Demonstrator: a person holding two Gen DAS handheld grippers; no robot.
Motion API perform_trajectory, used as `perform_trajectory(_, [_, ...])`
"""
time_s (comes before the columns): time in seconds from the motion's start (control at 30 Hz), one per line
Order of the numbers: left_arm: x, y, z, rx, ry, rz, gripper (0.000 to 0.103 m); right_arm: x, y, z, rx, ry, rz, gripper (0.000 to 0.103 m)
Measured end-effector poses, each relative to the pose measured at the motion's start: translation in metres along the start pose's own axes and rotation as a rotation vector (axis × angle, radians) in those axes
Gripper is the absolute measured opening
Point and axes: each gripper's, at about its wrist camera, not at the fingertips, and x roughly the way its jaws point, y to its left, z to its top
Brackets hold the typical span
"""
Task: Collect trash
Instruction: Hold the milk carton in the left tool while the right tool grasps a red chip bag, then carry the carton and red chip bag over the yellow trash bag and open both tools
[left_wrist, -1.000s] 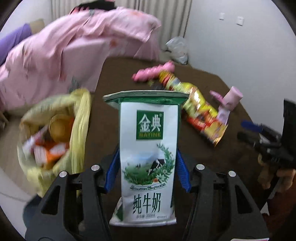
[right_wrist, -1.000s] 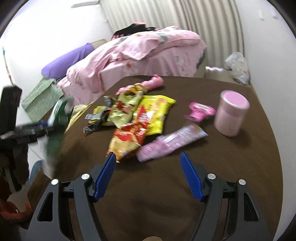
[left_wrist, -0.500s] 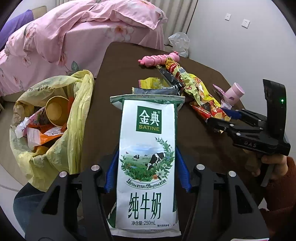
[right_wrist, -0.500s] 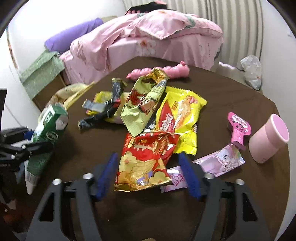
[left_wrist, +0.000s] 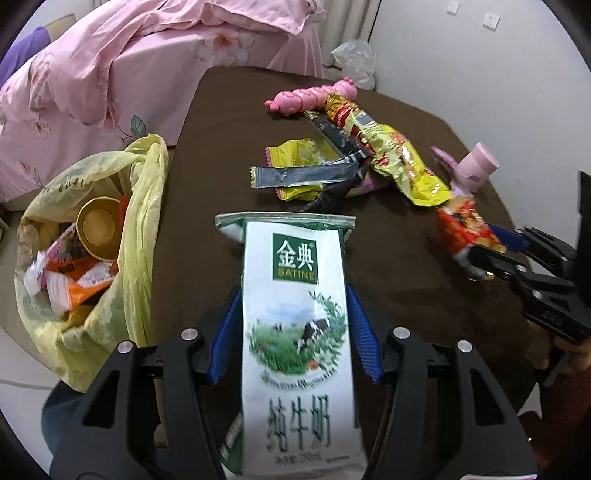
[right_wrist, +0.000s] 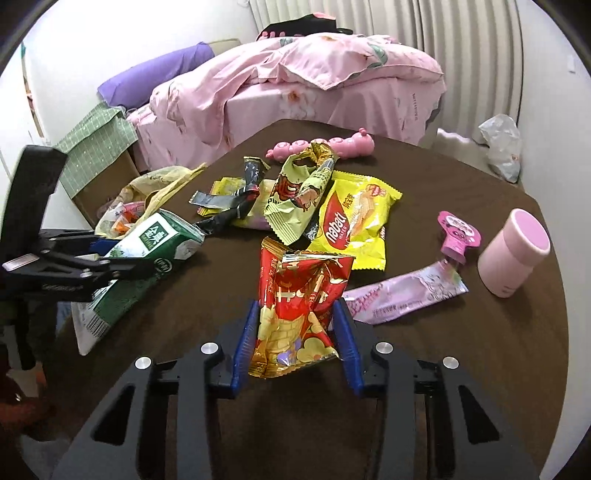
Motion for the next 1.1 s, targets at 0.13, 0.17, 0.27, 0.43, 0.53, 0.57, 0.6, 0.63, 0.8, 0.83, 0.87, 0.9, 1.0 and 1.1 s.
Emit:
perform_trajectory(0.13, [0.004,0.000,0.008,0.000,0.016,0.010,0.050,-0.007,0.003,0.002,-0.005,-0.018,-0.008,0.039])
perform_trajectory(0.17, [-0.002,0.001,0.010,-0.008,0.000,0.002,0.049,-0.010,0.004,0.002,-0.006,-0.024,-0.008,0.039])
perform_trajectory(0.27, [-0.028,0.004,0.010,-0.026,-0.087,-0.041,0.049,-0.021,0.006,0.006,-0.011,-0.059,-0.006,0.039])
perform_trajectory(0.43, [-0.071,0.010,0.006,-0.040,-0.209,-0.085,0.049,-0.036,0.013,0.016,-0.010,-0.113,0.011,0.039])
perform_trajectory(0.53, [-0.077,0.012,0.001,-0.040,-0.205,-0.078,0.049,-0.038,0.019,0.019,-0.026,-0.123,0.004,0.039])
perform_trajectory(0.57, [-0.075,0.012,-0.003,-0.039,-0.189,-0.068,0.049,-0.038,0.023,0.018,-0.037,-0.123,0.001,0.039])
perform_trajectory(0.6, [-0.070,0.013,-0.006,-0.040,-0.170,-0.057,0.049,-0.038,0.025,0.018,-0.042,-0.121,-0.001,0.039])
perform_trajectory(0.63, [-0.063,0.014,-0.012,-0.045,-0.136,-0.046,0.049,-0.037,0.027,0.017,-0.046,-0.119,-0.001,0.039])
perform_trajectory(0.8, [-0.038,0.019,-0.038,-0.076,-0.056,-0.053,0.047,-0.036,0.032,0.005,-0.043,-0.103,0.018,0.039])
perform_trajectory(0.83, [-0.037,0.019,-0.041,-0.080,-0.058,-0.053,0.047,-0.036,0.033,0.003,-0.042,-0.099,0.019,0.039])
perform_trajectory(0.87, [-0.039,0.019,-0.041,-0.080,-0.064,-0.055,0.046,-0.036,0.033,0.002,-0.041,-0.098,0.019,0.039])
perform_trajectory(0.9, [-0.040,0.018,-0.040,-0.080,-0.063,-0.061,0.046,-0.036,0.033,0.001,-0.039,-0.095,0.020,0.039])
perform_trajectory(1.0, [-0.041,0.016,-0.031,-0.062,-0.064,-0.065,0.047,-0.036,0.030,0.001,-0.027,-0.094,0.020,0.039])
perform_trajectory(1.1, [-0.032,0.007,-0.013,-0.009,-0.033,-0.043,0.054,-0.032,0.028,0.000,-0.012,-0.088,0.036,0.039])
